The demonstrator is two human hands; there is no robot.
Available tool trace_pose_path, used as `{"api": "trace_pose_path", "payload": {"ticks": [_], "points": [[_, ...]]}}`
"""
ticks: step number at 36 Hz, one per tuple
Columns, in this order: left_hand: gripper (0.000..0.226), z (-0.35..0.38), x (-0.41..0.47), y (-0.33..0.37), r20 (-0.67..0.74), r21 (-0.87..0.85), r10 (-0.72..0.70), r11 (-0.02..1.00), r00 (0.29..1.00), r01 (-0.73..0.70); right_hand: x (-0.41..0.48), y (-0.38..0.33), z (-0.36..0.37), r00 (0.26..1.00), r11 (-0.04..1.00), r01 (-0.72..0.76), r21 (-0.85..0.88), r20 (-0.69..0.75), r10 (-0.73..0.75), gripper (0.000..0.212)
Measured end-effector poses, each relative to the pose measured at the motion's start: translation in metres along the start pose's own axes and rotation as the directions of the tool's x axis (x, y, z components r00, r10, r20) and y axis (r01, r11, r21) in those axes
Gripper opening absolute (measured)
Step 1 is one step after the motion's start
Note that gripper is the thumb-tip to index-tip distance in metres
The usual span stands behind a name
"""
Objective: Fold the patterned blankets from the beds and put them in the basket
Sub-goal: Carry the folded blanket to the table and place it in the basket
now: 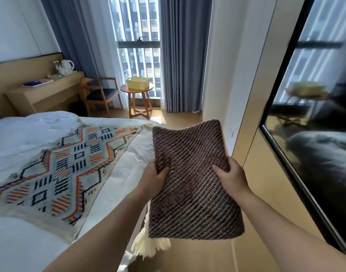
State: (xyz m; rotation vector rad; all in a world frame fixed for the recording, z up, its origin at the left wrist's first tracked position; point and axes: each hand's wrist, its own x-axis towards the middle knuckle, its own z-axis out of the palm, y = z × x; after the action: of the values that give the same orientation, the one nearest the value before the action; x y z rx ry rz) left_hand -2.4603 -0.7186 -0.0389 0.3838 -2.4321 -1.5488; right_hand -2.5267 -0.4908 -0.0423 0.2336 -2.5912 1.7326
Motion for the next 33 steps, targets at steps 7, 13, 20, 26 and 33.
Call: {"api": "trace_pose_path", "payload": {"ticks": [7, 13, 20, 26, 33], "points": [[0.022, 0.001, 0.120, -0.008, 0.040, -0.042, 0.074, 0.996, 0.996, -0.073, 0.108, -0.003, 0.031, 0.997, 1.000, -0.002, -0.019, -0.071, 0.001, 0.024], [0.026, -0.018, 0.219, -0.014, 0.082, -0.044, 0.096, 0.995, 0.992, -0.092, 0.190, -0.021, 0.062, 0.995, 1.000, -0.011, -0.015, -0.104, 0.009, 0.025], [0.026, -0.019, 0.309, -0.019, 0.099, -0.049, 0.123, 0.992, 0.987, -0.119, 0.270, -0.018, 0.091, 0.989, 0.999, -0.034, -0.018, -0.146, 0.031, 0.028], [0.028, -0.005, 0.387, -0.022, 0.093, -0.037, 0.127, 0.992, 0.988, -0.124, 0.350, -0.007, 0.103, 0.993, 0.999, -0.042, 0.001, -0.115, 0.042, 0.029], [0.023, 0.040, 0.488, -0.024, 0.000, 0.013, 0.124, 0.992, 0.992, -0.124, 0.471, 0.016, 0.103, 0.999, 1.000, 0.009, 0.003, -0.031, -0.009, 0.036]]}}
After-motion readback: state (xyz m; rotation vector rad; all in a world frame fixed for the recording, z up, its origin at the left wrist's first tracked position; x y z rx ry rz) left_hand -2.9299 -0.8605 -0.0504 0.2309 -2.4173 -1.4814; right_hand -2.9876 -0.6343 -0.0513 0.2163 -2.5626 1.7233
